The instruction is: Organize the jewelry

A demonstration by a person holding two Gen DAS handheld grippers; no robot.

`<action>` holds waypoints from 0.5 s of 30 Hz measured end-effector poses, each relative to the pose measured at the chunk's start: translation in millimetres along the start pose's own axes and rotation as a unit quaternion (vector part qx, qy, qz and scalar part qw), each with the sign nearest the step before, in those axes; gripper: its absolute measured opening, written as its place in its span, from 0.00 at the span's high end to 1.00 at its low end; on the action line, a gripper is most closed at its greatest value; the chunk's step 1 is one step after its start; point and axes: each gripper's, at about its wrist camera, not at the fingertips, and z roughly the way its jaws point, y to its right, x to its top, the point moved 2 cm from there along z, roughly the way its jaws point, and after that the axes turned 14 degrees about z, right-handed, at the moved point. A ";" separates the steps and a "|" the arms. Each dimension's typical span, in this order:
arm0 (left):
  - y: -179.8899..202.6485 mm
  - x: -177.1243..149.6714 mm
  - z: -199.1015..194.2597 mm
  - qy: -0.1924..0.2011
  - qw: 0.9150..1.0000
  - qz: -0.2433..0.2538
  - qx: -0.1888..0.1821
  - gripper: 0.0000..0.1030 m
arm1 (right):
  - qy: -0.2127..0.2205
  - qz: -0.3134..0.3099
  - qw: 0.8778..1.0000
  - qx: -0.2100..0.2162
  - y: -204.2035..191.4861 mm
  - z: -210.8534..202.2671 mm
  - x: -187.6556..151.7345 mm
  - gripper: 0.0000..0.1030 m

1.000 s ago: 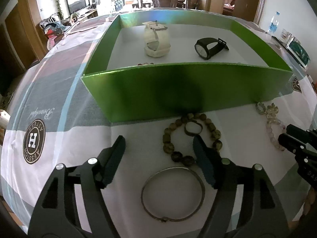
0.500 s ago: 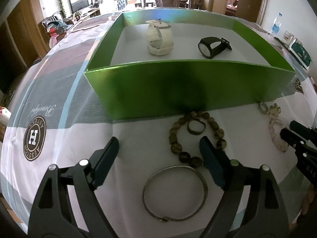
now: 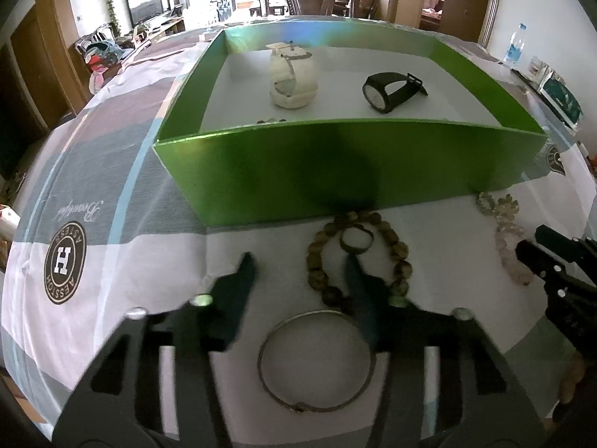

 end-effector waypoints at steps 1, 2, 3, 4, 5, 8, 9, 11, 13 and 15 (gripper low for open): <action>0.8 0.1 -0.2 0.000 1.000 0.002 -0.001 0.60 | 0.000 -0.001 1.000 0.000 -0.5 -0.2 0.0 0.59; 1.4 0.0 -0.5 0.000 1.000 0.003 -0.002 0.61 | 0.000 -0.001 1.000 0.000 -1.1 0.0 -0.4 0.59; 1.7 0.0 -0.8 0.000 1.000 0.004 -0.003 0.64 | 0.000 -0.002 1.000 0.000 -1.5 -0.1 -0.4 0.59; 2.0 0.2 -1.3 0.000 1.000 0.004 -0.003 0.67 | 0.000 -0.002 1.000 0.000 -1.7 -0.2 -0.5 0.59; 2.0 0.1 -1.6 0.000 1.000 0.004 -0.004 0.68 | 0.000 -0.002 1.000 0.000 -1.7 -0.3 -0.6 0.59; 1.8 -0.3 -1.9 0.000 1.000 0.004 -0.004 0.70 | 0.000 -0.002 1.000 0.000 -1.8 -0.3 -0.7 0.59; 1.9 -0.4 -1.9 0.000 1.000 0.004 -0.004 0.70 | 0.000 -0.002 1.000 0.000 -1.7 -0.2 -0.9 0.59; 1.7 -0.4 -2.1 0.000 1.000 0.003 -0.004 0.71 | 0.001 -0.002 1.000 0.000 -1.9 -0.3 -1.0 0.59; 1.6 -0.3 -2.2 0.000 1.000 0.002 -0.004 0.81 | 0.001 -0.002 1.000 0.000 -2.0 -0.4 -1.0 0.59; 0.8 -0.8 -2.7 -0.001 1.000 -0.002 -0.005 0.89 | 0.001 0.001 1.000 0.007 -2.5 -0.7 -1.3 0.62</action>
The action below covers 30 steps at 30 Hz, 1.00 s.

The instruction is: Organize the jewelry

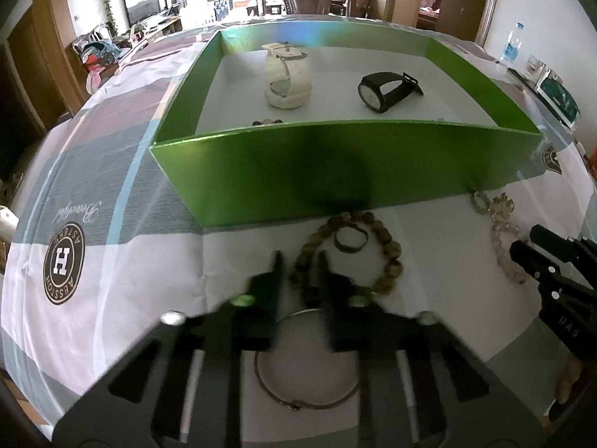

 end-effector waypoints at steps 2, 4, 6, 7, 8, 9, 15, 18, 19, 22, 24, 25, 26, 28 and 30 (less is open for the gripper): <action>-0.4 -0.4 -0.6 0.000 1.000 0.000 -0.001 0.89 | -0.002 -0.003 1.000 0.009 -2.3 -1.2 -0.3 0.87; -1.3 -0.5 -1.5 0.000 1.000 -0.004 -0.002 0.89 | -0.004 -0.002 1.000 0.015 -3.0 -1.4 -0.4 0.90; -2.7 -0.8 -6.9 0.005 1.000 -0.008 -0.003 0.89 | -0.008 -0.001 1.000 0.021 -3.5 -1.6 0.0 0.91; -2.9 -1.0 -9.9 0.009 1.000 -0.008 -0.003 0.89 | -0.011 0.001 1.000 0.026 -3.6 -2.0 0.3 0.92; -3.5 -0.8 -14.5 0.014 1.000 -0.009 -0.003 0.89 | -0.011 0.001 0.999 0.032 -4.4 -4.3 1.3 0.92; -4.0 -0.6 -17.9 0.018 1.000 -0.010 -0.003 0.89 | -0.009 0.001 0.999 0.036 -5.0 -6.2 2.1 0.92; -5.5 5.5 -52.9 0.057 0.998 -0.008 -0.009 0.89 | 0.022 -0.007 0.997 0.067 -14.9 -37.6 17.7 0.92; -5.2 10.6 -72.8 0.081 0.997 -0.004 -0.012 0.89 | 0.048 -0.020 0.996 0.078 -23.0 -57.7 29.4 0.98; -6.0 12.4 -79.6 0.089 0.996 -0.003 -0.013 0.89 | 0.056 -0.023 0.995 0.082 -24.7 -63.3 33.0 0.98; -8.6 17.6 -95.4 0.107 0.994 0.000 -0.008 0.89 | 0.081 -0.036 0.992 0.090 -32.7 -79.7 45.3 0.98; -9.0 19.1 -99.4 0.112 0.994 0.000 -0.006 0.89 | 0.091 -0.036 0.991 0.091 -32.4 -85.0 51.2 0.98; -10.0 18.8 -99.3 0.112 0.994 -0.001 -0.007 0.89 | 0.092 -0.033 0.991 0.092 -30.6 -85.0 54.0 0.98; -10.4 17.8 -99.3 0.112 0.994 -0.002 -0.009 0.89 | 0.090 -0.029 0.991 0.095 -28.9 -83.8 54.8 0.98; -10.2 15.5 -96.8 0.108 0.994 -0.004 -0.012 0.89 | 0.081 -0.025 0.992 0.094 -27.6 -78.9 52.8 0.98; -10.3 12.7 -91.7 0.101 0.995 -0.005 -0.016 0.89 | 0.071 -0.022 0.994 0.085 -25.0 -71.8 48.4 0.98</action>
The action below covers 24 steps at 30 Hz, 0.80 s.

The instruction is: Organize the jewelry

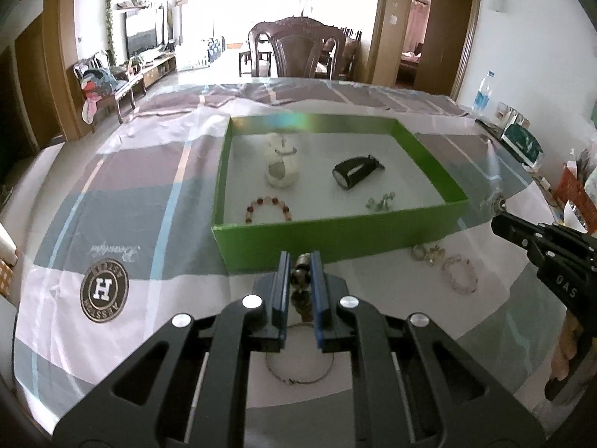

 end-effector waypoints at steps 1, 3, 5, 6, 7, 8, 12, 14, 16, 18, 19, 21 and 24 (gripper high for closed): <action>-1.1 -2.6 3.1 -0.004 1.000 -0.002 -0.002 0.89 | -0.009 0.004 1.000 -0.007 3.7 4.9 -2.6 0.98; -2.2 -6.3 7.1 -0.010 1.000 -0.004 -0.004 0.89 | -0.028 0.019 0.999 -0.029 15.8 16.3 -9.7 0.93; -3.5 -10.4 10.6 -0.014 1.000 -0.006 -0.006 0.89 | -0.046 0.034 0.997 -0.053 29.4 29.1 -15.9 0.73; -3.8 -12.0 13.1 -0.017 1.000 -0.006 -0.007 0.89 | -0.059 0.040 0.995 -0.070 38.0 38.8 -20.7 0.72; -4.7 -14.2 17.1 -0.023 1.000 -0.007 -0.008 0.89 | -0.069 0.045 0.993 -0.079 42.9 44.9 -24.5 0.71; -5.4 -16.4 20.7 -0.027 1.000 -0.009 -0.008 0.89 | -0.077 0.048 0.992 -0.085 47.3 50.1 -27.8 0.71; -9.3 -23.0 33.5 -0.042 0.999 -0.017 -0.010 0.89 | -0.101 0.049 0.989 -0.093 54.1 66.3 -41.2 0.71; -10.1 -25.1 37.6 -0.046 0.999 -0.019 -0.012 0.89 | -0.098 0.037 0.990 -0.093 50.6 67.3 -44.1 0.74; -10.5 -26.3 39.2 -0.048 0.999 -0.020 -0.012 0.89 | -0.103 0.040 0.991 -0.076 49.0 68.0 -45.2 0.92; -11.3 -26.5 38.0 -0.046 0.999 -0.022 -0.012 0.89 | -0.104 0.039 0.992 -0.061 44.8 66.1 -44.1 0.92; -11.0 -25.5 36.9 -0.045 0.999 -0.022 -0.012 0.89 | -0.099 0.032 0.993 -0.059 40.5 62.9 -42.9 0.92; -11.3 -23.8 32.6 -0.040 0.999 -0.021 -0.011 0.89 | -0.090 0.026 0.995 -0.046 34.6 55.0 -38.9 0.92; -11.5 -17.7 21.5 -0.027 0.999 -0.016 -0.008 0.89 | -0.065 0.009 0.998 -0.025 17.2 36.6 -27.2 0.92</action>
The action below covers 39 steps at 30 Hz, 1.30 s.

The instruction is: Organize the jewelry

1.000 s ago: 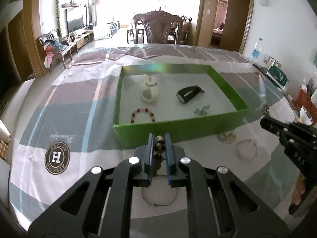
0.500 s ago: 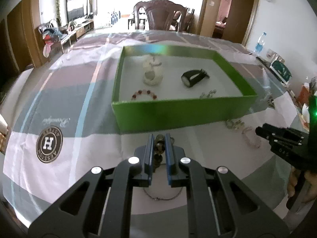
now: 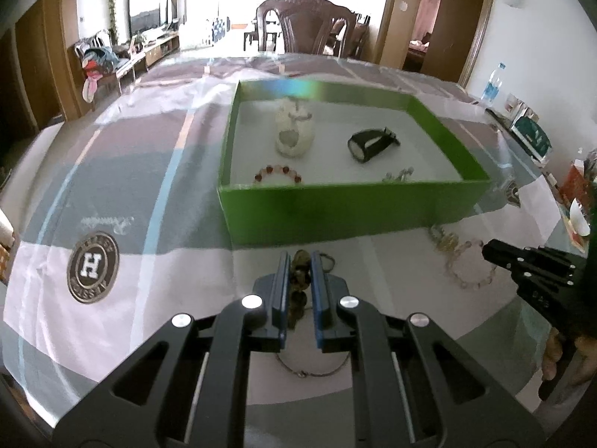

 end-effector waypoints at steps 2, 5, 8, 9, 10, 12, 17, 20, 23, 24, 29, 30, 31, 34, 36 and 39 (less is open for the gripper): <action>1.0 6.4 -9.1 0.013 1.000 0.005 0.002 0.89 | 0.019 -0.013 1.000 0.012 -10.4 -14.5 7.1 0.92; 2.9 15.5 -18.7 0.026 1.000 0.014 0.006 0.89 | 0.049 -0.034 0.998 0.031 -25.7 -35.9 19.0 0.99; 5.8 26.8 -27.7 0.039 0.999 0.024 0.006 0.89 | 0.079 -0.049 0.995 0.042 -37.0 -52.7 34.7 0.99; 6.0 30.6 -30.6 0.043 0.999 0.026 0.006 0.89 | 0.088 -0.053 0.994 0.042 -40.1 -56.7 40.1 0.99; 6.8 35.9 -34.6 0.050 0.998 0.030 0.009 0.89 | 0.094 -0.056 0.993 0.040 -42.5 -59.1 45.7 0.99; 8.5 41.8 -39.6 0.057 0.998 0.036 0.014 0.89 | 0.103 -0.063 0.992 0.030 -43.6 -62.5 54.0 0.99; 12.0 32.8 -32.8 0.047 0.998 0.036 0.002 0.89 | 0.049 -0.038 0.998 -0.009 -18.8 -29.4 41.2 0.84; 9.7 21.1 -17.6 0.025 0.999 0.025 -0.010 0.89 | -0.019 -0.016 0.999 -0.028 2.7 10.3 16.5 0.76; 8.0 10.9 -4.3 0.007 1.000 0.014 -0.020 0.89 | -0.055 -0.006 0.998 -0.038 11.8 33.6 -2.2 0.76; 7.5 8.9 -1.1 0.003 1.000 0.011 -0.021 0.89 | -0.060 -0.004 0.997 -0.041 12.6 38.6 -5.6 0.76; 6.8 4.9 4.5 -0.003 1.000 0.010 -0.019 0.89 | -0.063 -0.009 0.998 -0.026 11.3 42.6 -10.6 0.92; 6.9 5.4 4.3 -0.003 1.000 0.010 -0.019 0.89 | -0.065 -0.010 0.998 -0.019 10.3 43.6 -11.1 0.92; 6.9 5.2 4.4 -0.002 1.000 0.009 -0.019 0.89 | -0.065 -0.012 0.998 -0.011 7.8 41.9 -11.8 0.92; 7.0 7.7 1.4 0.001 1.000 0.012 -0.016 0.89 | -0.050 -0.020 0.999 -0.004 0.6 29.7 -8.6 0.93; 7.7 12.4 -5.1 0.009 1.000 0.018 -0.012 0.89 | -0.031 -0.026 0.999 0.005 -7.9 14.0 0.5 0.93; 7.5 22.5 -20.1 0.028 0.999 0.028 -0.004 0.89 | 0.004 -0.043 0.999 0.017 -20.0 -10.2 14.9 0.93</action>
